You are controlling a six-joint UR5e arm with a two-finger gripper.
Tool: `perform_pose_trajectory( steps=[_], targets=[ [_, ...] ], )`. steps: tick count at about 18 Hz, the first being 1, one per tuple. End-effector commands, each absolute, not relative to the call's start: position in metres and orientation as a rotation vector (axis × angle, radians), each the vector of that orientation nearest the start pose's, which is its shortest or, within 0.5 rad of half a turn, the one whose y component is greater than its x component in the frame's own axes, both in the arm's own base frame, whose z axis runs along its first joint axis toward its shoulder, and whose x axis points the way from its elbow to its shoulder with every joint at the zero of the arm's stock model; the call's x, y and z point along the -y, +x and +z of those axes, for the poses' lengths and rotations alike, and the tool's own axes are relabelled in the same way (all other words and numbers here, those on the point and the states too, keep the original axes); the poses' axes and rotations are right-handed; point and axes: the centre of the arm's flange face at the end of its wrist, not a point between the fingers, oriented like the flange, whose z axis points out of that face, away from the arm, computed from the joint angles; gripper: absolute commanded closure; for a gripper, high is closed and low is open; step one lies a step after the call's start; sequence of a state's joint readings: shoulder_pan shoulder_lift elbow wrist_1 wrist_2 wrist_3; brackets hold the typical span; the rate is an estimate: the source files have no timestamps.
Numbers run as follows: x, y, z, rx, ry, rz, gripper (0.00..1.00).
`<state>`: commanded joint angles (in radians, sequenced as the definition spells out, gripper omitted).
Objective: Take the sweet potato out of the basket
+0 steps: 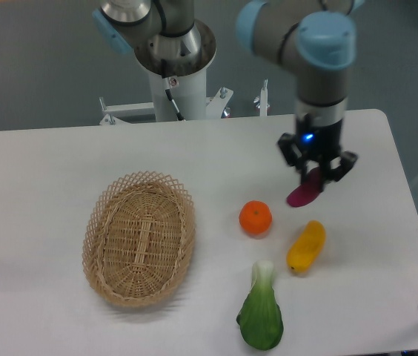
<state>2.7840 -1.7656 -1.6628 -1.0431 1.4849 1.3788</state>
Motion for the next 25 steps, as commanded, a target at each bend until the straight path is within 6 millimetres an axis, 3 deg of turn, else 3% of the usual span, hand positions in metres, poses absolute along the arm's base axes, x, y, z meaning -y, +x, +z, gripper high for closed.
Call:
perform_pose_trajectory(
  steps=[4, 25],
  targets=[
    [-0.3271, -0.4971, 0.3938, -0.31, -2.975, 0.311, 0.75],
    [-0.3345, -0.4928, 0.3927, -0.312, -2.967, 0.308, 0.74]
  ],
)
